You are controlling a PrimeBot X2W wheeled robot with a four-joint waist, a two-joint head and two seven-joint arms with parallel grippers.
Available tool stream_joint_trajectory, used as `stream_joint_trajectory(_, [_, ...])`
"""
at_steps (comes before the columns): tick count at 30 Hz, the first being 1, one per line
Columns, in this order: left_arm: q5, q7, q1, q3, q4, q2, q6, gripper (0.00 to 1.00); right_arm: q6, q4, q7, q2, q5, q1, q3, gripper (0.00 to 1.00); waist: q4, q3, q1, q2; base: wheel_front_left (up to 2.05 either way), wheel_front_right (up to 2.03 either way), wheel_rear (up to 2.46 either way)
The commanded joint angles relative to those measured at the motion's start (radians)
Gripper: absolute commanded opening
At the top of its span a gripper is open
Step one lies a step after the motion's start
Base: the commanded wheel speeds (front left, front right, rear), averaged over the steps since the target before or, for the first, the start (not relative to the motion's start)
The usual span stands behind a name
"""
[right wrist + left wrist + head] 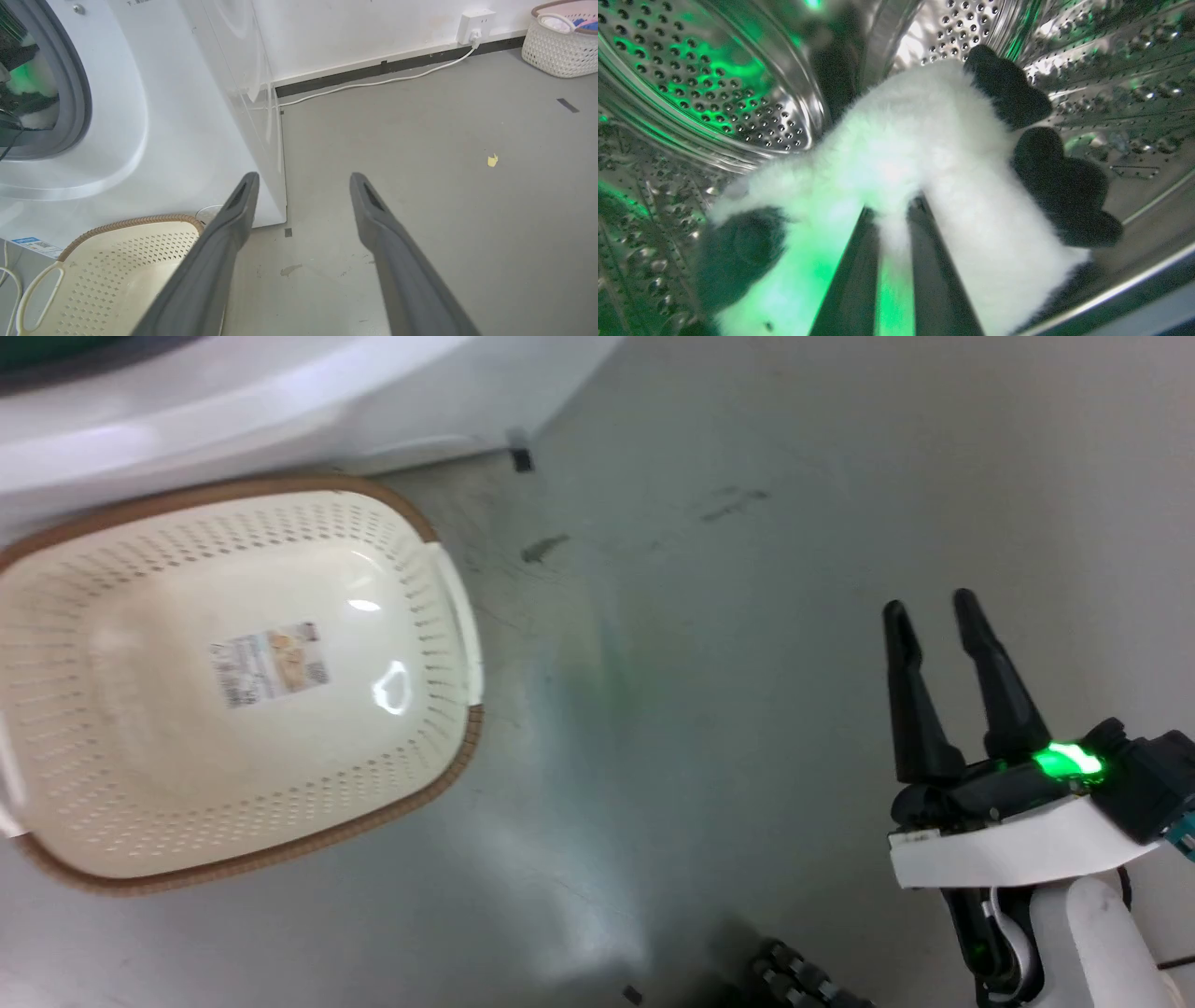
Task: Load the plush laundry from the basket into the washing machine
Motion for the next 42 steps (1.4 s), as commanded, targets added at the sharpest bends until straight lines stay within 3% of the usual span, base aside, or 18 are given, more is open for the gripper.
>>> stream_joint_trajectory(1, [0.016,-0.017,-0.060,-0.011,0.040,-0.005,-0.009,0.00,-0.001,-0.002,-0.004,-0.001,0.013,-0.016,0.005,1.00,-0.034,0.036,-0.0003,0.0000,0.00,0.00,0.00])
stream_joint_trajectory(13, [0.054,-0.021,-0.154,-0.105,0.295,-0.029,-0.049,0.00,-0.001,-0.007,-0.004,-0.001,0.020,-0.028,-0.002,1.00,-0.024,0.042,-0.0003,0.0000,0.00,0.00,0.00])
stream_joint_trajectory(14, [0.046,-0.044,-0.146,-0.109,0.324,-0.039,-0.051,0.88,-0.001,-0.018,-0.004,-0.001,0.021,-0.029,-0.014,1.00,-0.010,0.026,-0.0003,0.0000,0.00,0.00,0.00])
stream_joint_trajectory(15, [0.036,-0.073,-0.133,-0.109,0.353,-0.050,-0.052,1.00,-0.001,-0.023,-0.004,-0.001,0.004,-0.027,-0.023,1.00,0.004,0.001,-0.0003,0.0000,0.00,0.00,0.00])
stream_joint_trajectory(23, [-0.042,-0.301,0.023,-0.073,0.427,-0.140,-0.032,1.00,-0.001,-0.015,-0.004,-0.001,-0.114,0.000,-0.091,1.00,0.107,-0.180,-0.0003,0.0000,0.00,0.00,0.00])
stream_joint_trajectory(27, [-0.094,-0.361,0.170,-0.051,0.415,-0.207,-0.039,1.00,-0.001,-0.015,-0.004,-0.001,-0.170,0.026,-0.120,1.00,0.172,-0.305,-0.0003,0.0000,0.00,0.00,0.00])
stream_joint_trajectory(28, [-0.130,-0.369,0.302,-0.017,0.324,-0.251,-0.037,1.00,-0.001,-0.010,-0.004,-0.001,-0.208,0.055,-0.131,1.00,0.218,-0.389,-0.0003,0.0000,0.00,0.00,0.00])
stream_joint_trajectory(35, [-0.121,-0.370,0.727,0.047,-0.060,-0.352,0.005,1.00,-0.001,0.026,-0.004,-0.001,-0.256,0.126,-0.130,1.00,0.305,-0.546,-0.0003,0.0000,0.00,0.00,0.00])
stream_joint_trajectory(42, [-0.071,-0.370,1.082,0.075,-0.311,-0.417,0.061,1.00,-0.001,0.054,-0.004,-0.001,-0.273,0.202,-0.082,1.00,0.356,-0.656,-0.0003,0.0000,0.00,0.00,0.00])
